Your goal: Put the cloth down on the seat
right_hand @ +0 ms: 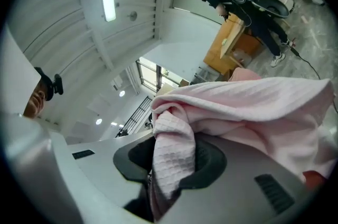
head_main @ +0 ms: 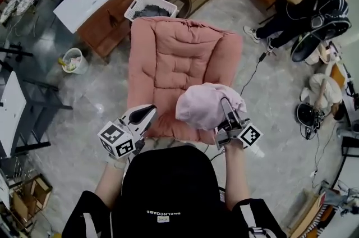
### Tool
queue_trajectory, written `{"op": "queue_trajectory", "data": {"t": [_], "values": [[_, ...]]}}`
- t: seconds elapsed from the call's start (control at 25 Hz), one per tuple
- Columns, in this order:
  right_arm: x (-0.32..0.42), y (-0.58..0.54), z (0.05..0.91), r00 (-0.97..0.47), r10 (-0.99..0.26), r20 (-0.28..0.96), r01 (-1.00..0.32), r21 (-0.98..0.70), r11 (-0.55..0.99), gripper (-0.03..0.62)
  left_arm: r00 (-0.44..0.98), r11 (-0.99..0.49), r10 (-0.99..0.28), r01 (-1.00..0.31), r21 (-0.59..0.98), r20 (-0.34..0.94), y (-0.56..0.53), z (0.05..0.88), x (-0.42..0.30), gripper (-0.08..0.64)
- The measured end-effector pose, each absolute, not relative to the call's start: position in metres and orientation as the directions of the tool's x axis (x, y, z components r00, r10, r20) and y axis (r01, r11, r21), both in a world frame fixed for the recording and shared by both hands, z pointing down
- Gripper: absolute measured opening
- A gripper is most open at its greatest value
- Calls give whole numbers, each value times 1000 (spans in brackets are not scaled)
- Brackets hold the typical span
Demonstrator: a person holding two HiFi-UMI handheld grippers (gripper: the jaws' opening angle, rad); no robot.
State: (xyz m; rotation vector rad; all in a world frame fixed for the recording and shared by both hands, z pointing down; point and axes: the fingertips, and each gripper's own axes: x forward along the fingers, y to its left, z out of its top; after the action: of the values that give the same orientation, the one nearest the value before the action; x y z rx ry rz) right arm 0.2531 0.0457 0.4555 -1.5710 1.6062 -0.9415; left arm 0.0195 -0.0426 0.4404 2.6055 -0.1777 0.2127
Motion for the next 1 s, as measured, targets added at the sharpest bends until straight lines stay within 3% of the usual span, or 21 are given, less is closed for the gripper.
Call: {"op": "queue_trajectory", "data": {"t": [0.52,0.76,1.0], "values": [[257,-59,535,-272,-947,169,-448,-894,-31,120,889,-747,-391,-457,482,238,-66,448,-27,20],[259,-94,584,-362,-888,285,-558,-829,-39,120,832,-685,-482,-554,474,275,-66,457,-48,20],[230,-124,633,-464,-814,350,-561,-827,-36,120,777,-622,-559,-623,474,289,-63,464,-74,20]]}}
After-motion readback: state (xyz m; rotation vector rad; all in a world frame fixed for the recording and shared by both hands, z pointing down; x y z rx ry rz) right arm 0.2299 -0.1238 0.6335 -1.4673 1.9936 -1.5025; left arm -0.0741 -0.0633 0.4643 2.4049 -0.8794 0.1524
